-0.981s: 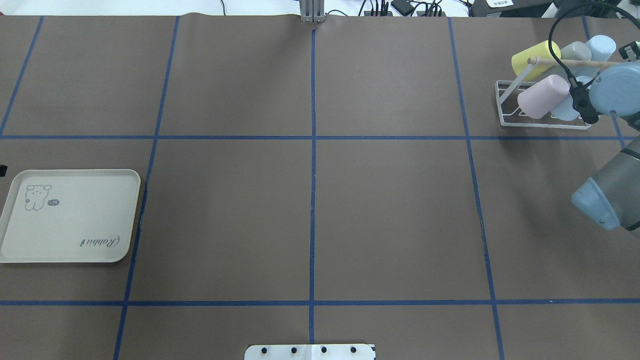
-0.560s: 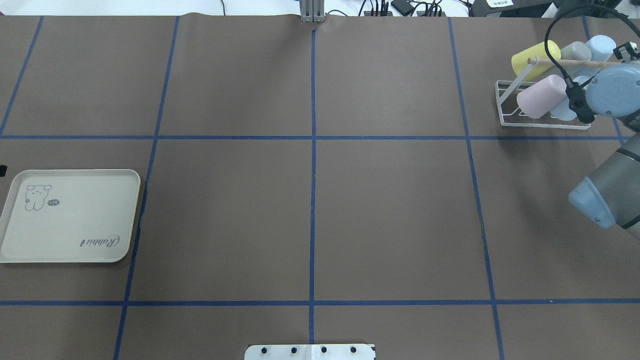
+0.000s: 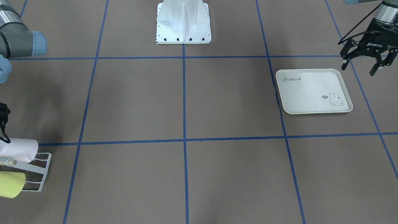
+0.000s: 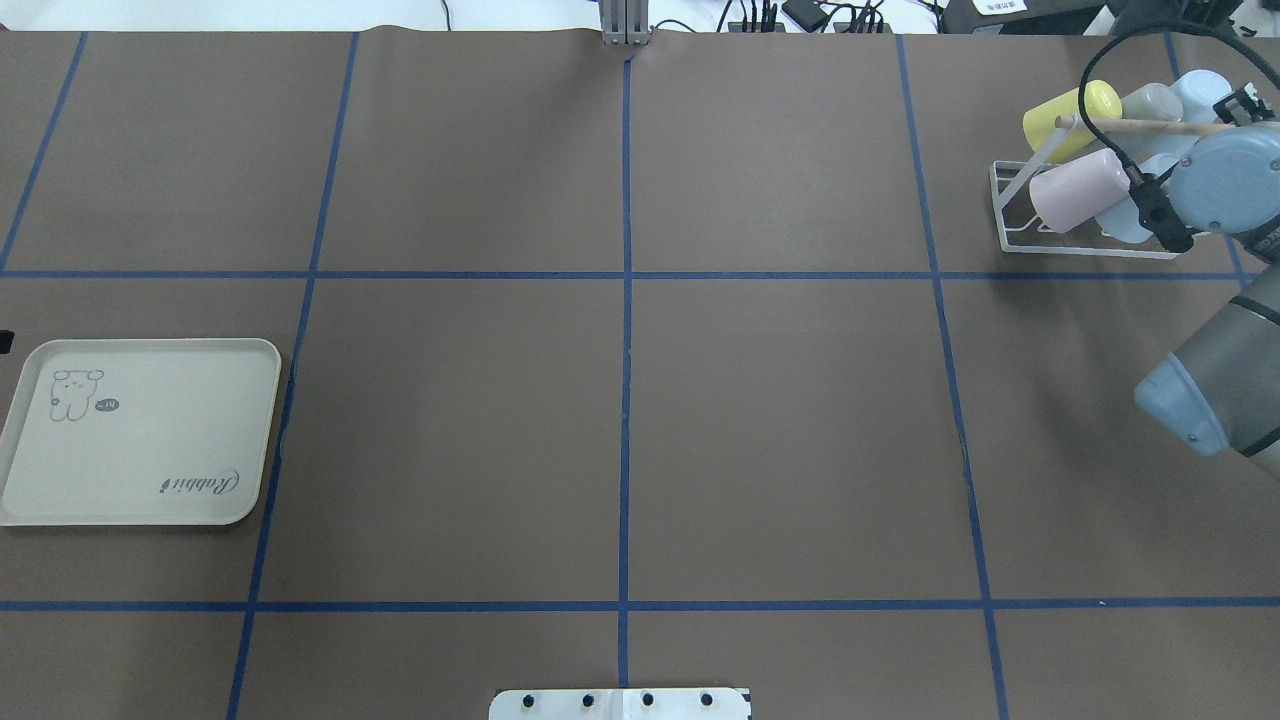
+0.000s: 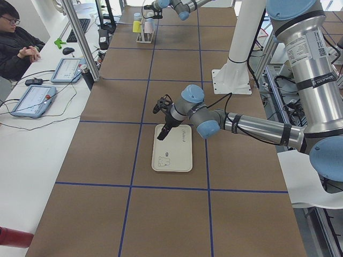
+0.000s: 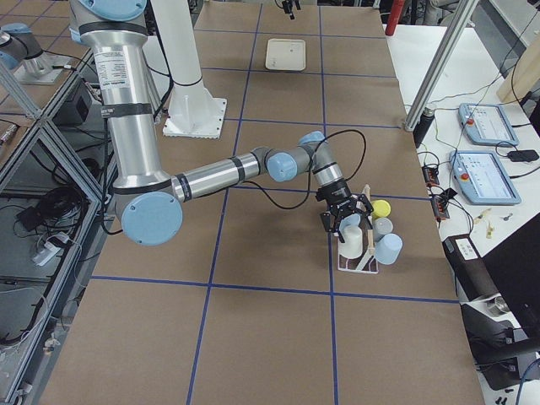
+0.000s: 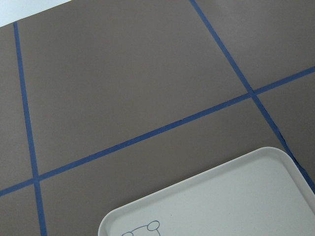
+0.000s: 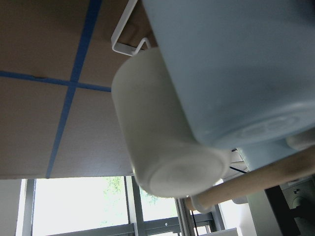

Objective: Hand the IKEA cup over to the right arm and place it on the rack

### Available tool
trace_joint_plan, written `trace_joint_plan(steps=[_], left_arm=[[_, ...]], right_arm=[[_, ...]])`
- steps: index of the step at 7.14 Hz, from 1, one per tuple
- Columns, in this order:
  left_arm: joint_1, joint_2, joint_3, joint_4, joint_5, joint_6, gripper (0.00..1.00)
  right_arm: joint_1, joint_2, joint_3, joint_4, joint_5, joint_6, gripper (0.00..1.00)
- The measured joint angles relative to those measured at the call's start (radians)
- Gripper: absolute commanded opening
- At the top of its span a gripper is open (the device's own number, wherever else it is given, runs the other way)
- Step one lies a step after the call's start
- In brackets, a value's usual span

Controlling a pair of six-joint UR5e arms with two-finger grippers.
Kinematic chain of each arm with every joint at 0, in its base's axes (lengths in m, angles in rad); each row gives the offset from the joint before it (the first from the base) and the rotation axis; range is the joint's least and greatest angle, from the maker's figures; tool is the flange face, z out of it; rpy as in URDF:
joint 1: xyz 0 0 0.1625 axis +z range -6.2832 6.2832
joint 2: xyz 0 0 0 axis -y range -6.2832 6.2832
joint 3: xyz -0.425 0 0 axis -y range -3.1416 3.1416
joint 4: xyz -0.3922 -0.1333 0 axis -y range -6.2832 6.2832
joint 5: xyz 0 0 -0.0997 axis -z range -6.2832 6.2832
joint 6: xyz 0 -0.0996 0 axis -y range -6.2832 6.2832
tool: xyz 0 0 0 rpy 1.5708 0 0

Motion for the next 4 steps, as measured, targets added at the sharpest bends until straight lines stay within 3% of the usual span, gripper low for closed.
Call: trace_joint_plan(steps=[4], left_arm=[[0.0, 0.0, 0.002, 0.0, 0.0, -0.001, 1.0]], right_arm=[[0.009, 0.001, 0.043, 0.005, 0.003, 0.005, 0.99]])
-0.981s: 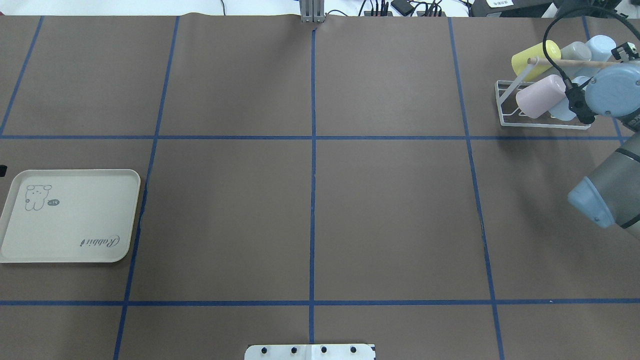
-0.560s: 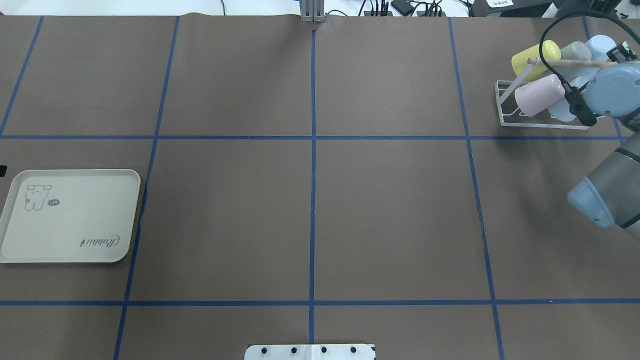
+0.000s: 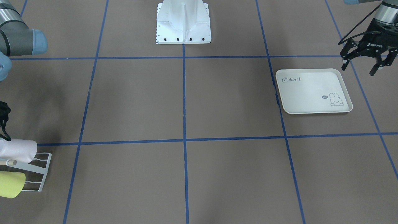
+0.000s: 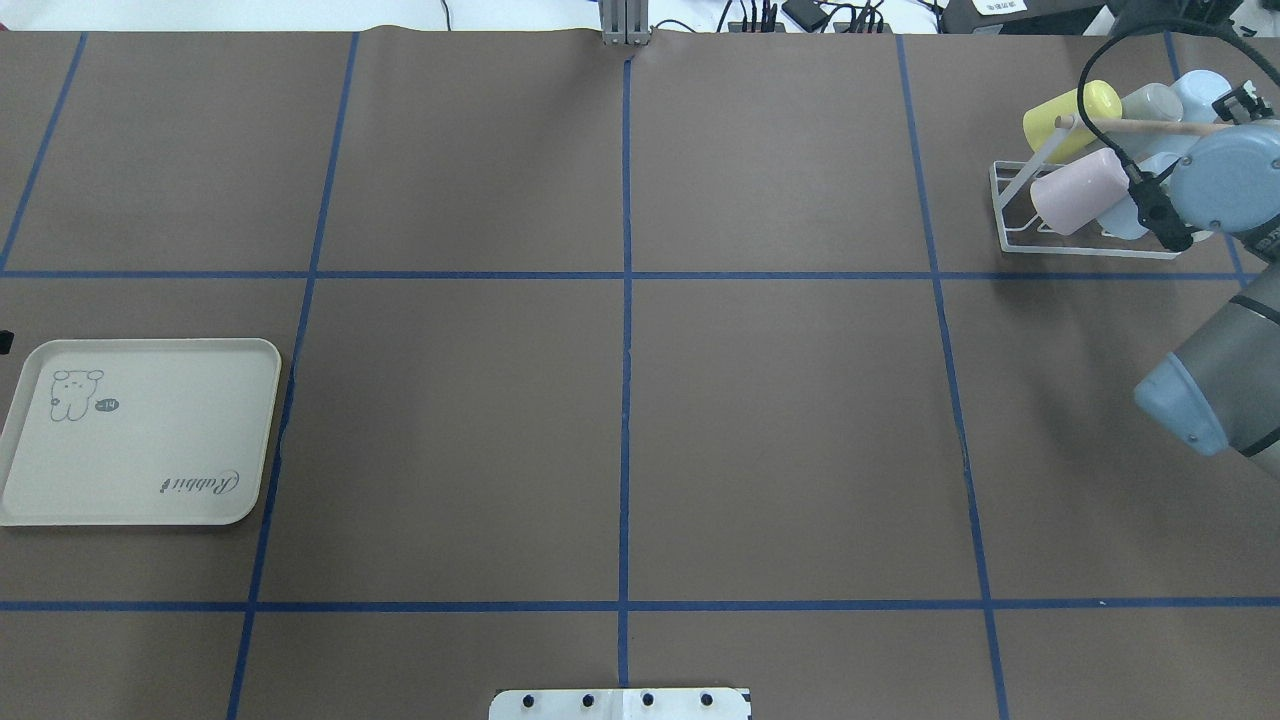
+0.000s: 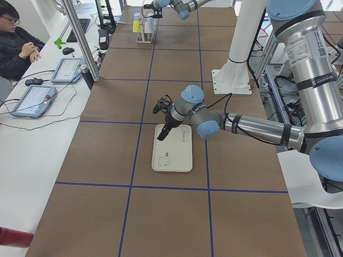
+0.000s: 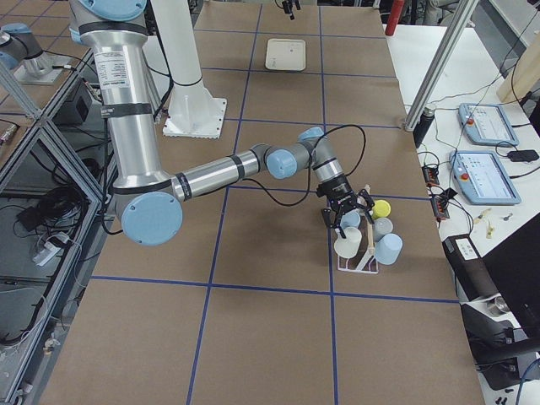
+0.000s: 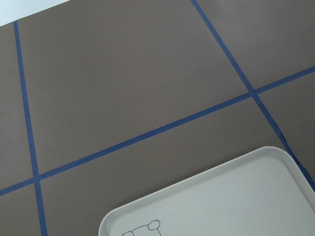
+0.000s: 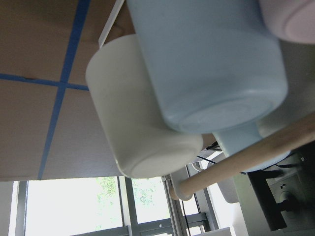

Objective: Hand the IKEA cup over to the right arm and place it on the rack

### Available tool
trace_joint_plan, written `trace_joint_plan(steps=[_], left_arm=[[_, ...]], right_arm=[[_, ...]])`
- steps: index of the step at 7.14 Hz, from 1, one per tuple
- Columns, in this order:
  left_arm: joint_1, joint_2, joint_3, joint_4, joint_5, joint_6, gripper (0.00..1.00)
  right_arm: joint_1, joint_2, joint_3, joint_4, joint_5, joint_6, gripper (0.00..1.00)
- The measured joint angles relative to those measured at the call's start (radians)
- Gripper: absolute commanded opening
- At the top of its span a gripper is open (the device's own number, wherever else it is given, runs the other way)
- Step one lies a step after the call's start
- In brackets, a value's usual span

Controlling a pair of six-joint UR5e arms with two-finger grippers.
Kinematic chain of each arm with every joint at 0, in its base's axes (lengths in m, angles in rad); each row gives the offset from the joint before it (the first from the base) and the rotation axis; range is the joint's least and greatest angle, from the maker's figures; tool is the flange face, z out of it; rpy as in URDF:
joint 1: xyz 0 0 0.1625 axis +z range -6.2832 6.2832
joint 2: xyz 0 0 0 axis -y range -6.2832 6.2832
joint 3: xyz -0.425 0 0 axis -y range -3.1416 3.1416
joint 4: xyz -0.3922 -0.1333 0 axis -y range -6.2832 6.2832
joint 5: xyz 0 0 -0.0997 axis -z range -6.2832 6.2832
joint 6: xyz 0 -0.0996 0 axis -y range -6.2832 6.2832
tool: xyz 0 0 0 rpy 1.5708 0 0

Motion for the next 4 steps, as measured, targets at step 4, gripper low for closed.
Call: trace_joint_plan(steps=[4], left_arm=[[0.0, -0.001, -0.004, -0.002, 0.0, -0.025, 1.0]], right_arm=[[0.222, -0.018, 0.053, 0.004, 0.383, 0.384, 0.99]])
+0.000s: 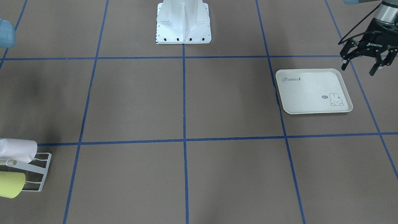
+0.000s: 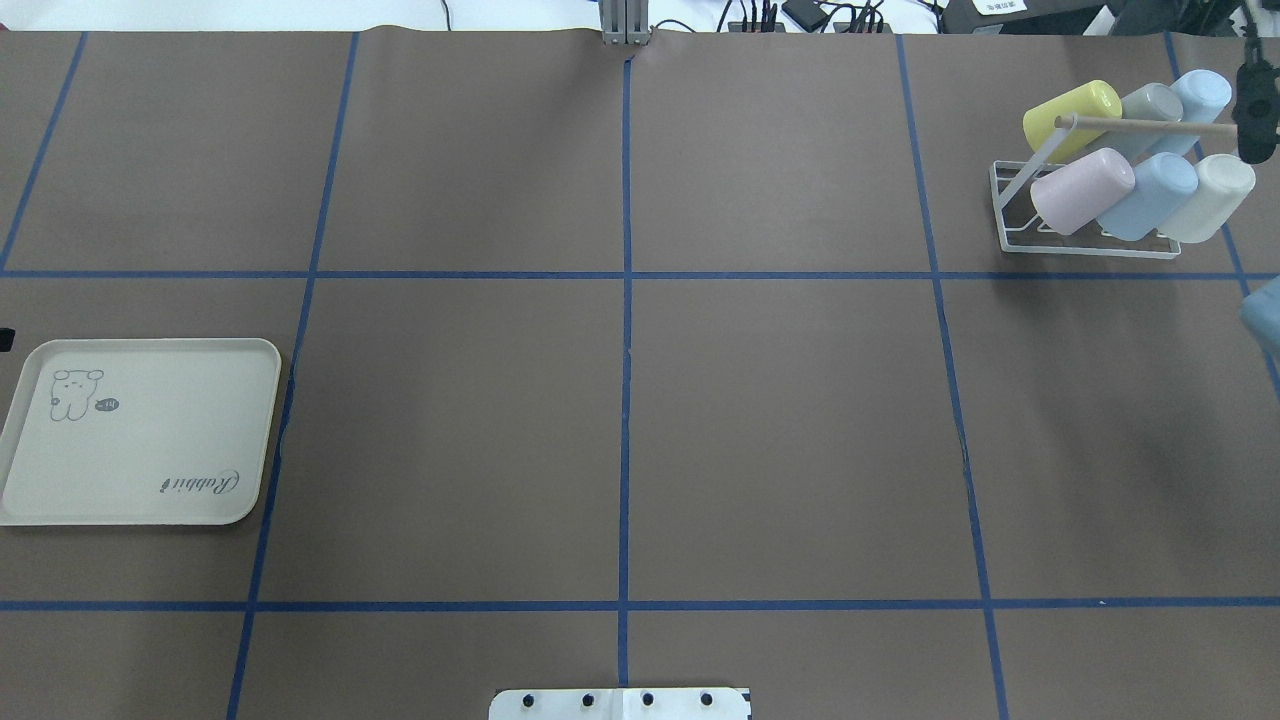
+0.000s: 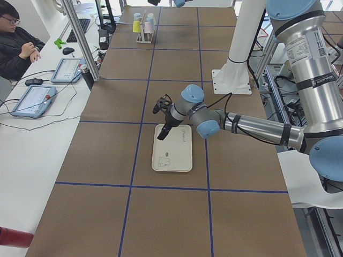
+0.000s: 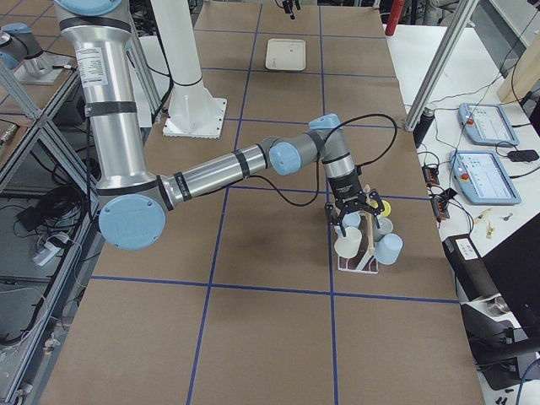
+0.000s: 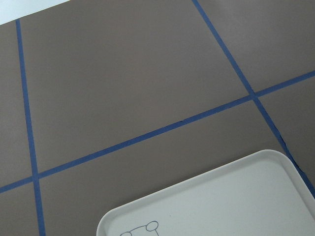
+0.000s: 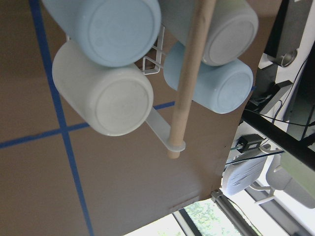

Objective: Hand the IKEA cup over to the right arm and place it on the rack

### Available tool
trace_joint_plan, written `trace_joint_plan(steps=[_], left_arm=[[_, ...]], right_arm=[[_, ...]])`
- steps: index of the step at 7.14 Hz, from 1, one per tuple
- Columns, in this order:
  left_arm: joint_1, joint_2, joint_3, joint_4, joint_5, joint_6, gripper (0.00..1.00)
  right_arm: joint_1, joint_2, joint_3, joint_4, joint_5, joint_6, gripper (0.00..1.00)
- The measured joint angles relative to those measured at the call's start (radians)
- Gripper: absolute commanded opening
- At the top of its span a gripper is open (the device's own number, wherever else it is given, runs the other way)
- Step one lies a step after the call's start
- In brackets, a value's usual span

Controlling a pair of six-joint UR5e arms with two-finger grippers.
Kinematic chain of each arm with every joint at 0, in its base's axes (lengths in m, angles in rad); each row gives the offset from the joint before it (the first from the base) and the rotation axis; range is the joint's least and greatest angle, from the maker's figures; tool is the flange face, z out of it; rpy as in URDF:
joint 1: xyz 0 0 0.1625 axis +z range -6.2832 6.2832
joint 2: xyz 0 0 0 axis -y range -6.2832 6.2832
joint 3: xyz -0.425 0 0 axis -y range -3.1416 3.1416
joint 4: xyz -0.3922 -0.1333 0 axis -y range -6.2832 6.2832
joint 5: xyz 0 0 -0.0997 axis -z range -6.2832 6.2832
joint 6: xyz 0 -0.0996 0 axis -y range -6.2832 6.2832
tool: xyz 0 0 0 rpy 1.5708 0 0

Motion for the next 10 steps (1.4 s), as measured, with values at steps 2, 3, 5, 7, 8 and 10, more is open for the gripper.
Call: trace_joint_plan(steps=[2, 3, 5, 7, 8, 10], left_arm=[[0.0, 0.0, -0.003, 0.0, -0.001, -0.002, 1.0], [0.0, 0.0, -0.004, 0.0, -0.001, -0.001, 1.0], [0.001, 0.0, 0.0, 0.001, -0.044, 0.005, 1.0], [-0.026, 0.002, 0.035, 0.01, -0.16, 0.014, 1.0], [-0.079, 0.002, 0.074, 0.014, -0.232, 0.017, 1.0], [-0.253, 0.0, 0.168, 0.03, -0.354, 0.106, 1.0]], right_arm=[[0.042, -0.038, 0.003, 0.001, 0.139, 0.506, 0.99], [0.077, -0.061, 0.003, 0.0, 0.254, 0.68, 0.99], [0.169, -0.118, 0.003, -0.006, 0.452, 0.812, 0.99], [0.241, -0.187, 0.001, -0.005, 0.507, 0.82, 0.99], [0.261, -0.219, -0.002, -0.005, 0.526, 0.818, 0.99], [0.277, -0.26, -0.021, -0.01, 0.605, 0.816, 0.99]])
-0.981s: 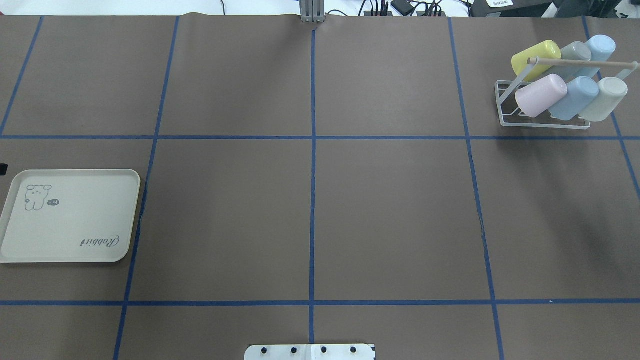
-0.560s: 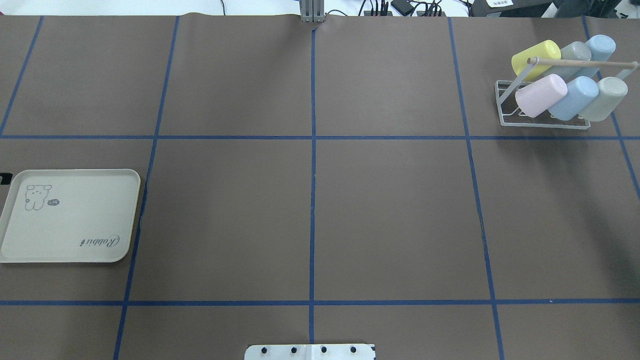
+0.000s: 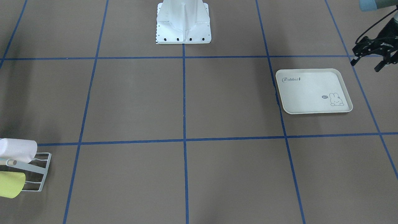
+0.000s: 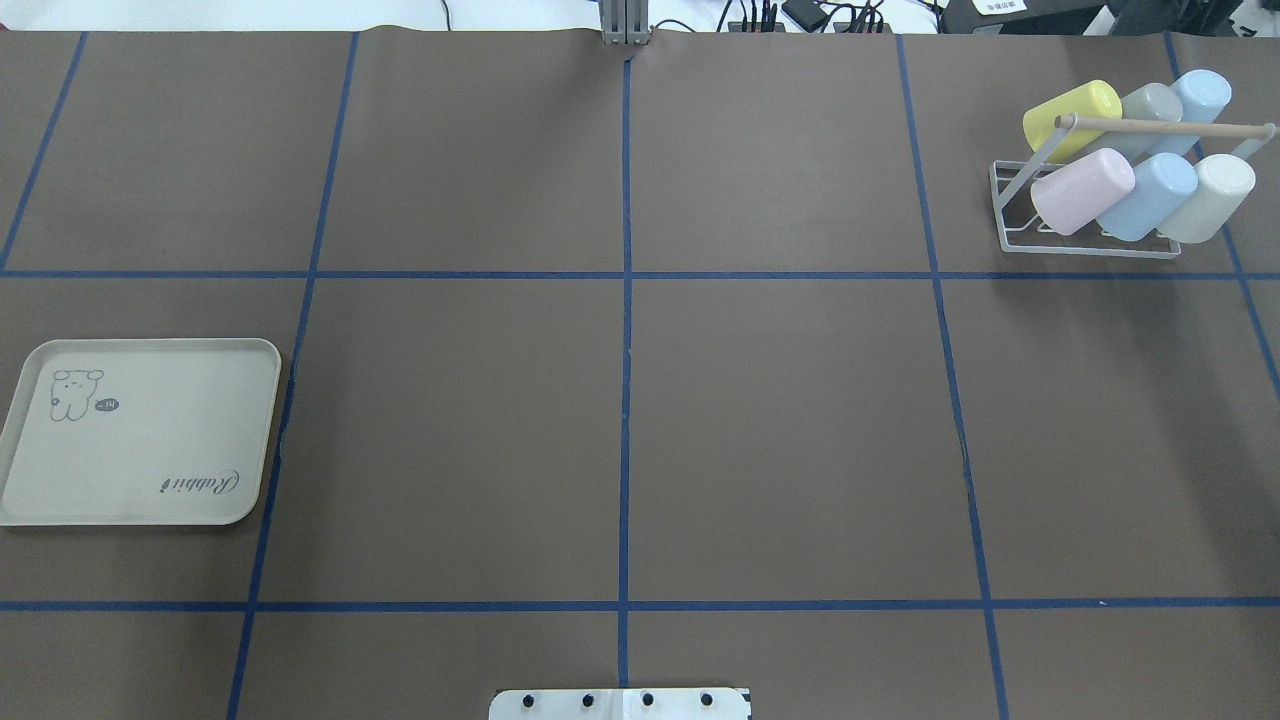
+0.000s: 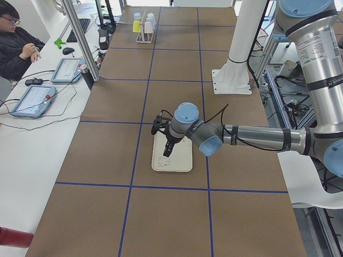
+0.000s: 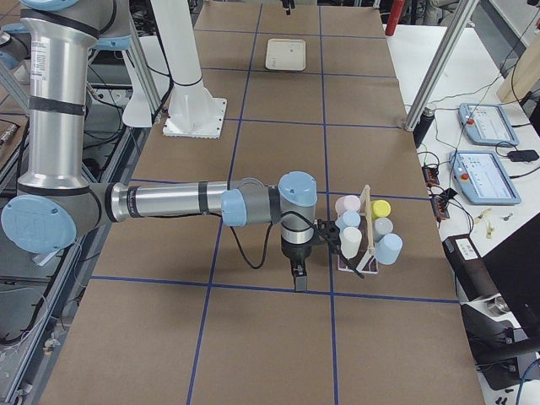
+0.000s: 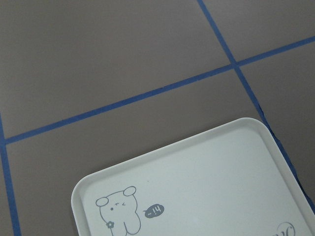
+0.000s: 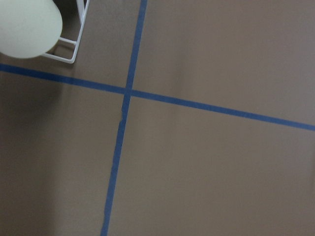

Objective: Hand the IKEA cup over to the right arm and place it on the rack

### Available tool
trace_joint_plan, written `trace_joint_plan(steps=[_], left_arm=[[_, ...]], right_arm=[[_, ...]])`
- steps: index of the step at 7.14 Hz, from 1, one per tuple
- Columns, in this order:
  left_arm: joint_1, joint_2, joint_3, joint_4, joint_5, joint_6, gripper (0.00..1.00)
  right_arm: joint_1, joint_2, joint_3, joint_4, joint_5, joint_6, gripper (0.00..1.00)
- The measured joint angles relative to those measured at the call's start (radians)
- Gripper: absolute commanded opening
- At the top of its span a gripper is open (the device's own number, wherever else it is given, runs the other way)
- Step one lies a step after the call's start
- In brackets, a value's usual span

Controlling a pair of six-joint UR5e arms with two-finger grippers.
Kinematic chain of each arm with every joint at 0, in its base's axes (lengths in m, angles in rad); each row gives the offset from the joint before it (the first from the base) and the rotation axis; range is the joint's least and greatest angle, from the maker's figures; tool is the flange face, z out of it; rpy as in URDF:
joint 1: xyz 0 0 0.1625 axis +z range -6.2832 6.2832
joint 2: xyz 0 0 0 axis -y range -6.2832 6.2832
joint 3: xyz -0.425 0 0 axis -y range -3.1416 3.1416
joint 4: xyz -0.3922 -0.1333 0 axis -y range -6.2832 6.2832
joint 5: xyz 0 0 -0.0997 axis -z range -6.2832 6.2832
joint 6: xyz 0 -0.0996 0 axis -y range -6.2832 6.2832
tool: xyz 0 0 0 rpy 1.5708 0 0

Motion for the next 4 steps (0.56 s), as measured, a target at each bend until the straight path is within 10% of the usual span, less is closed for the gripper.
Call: trace_joint_plan(steps=[4], left_arm=[[-0.299, -0.009, 0.082, 0.29, -0.026, 0.386, 1.0]], right_arm=[[0.008, -0.013, -0.013, -0.054, 0.064, 0.0, 0.99]])
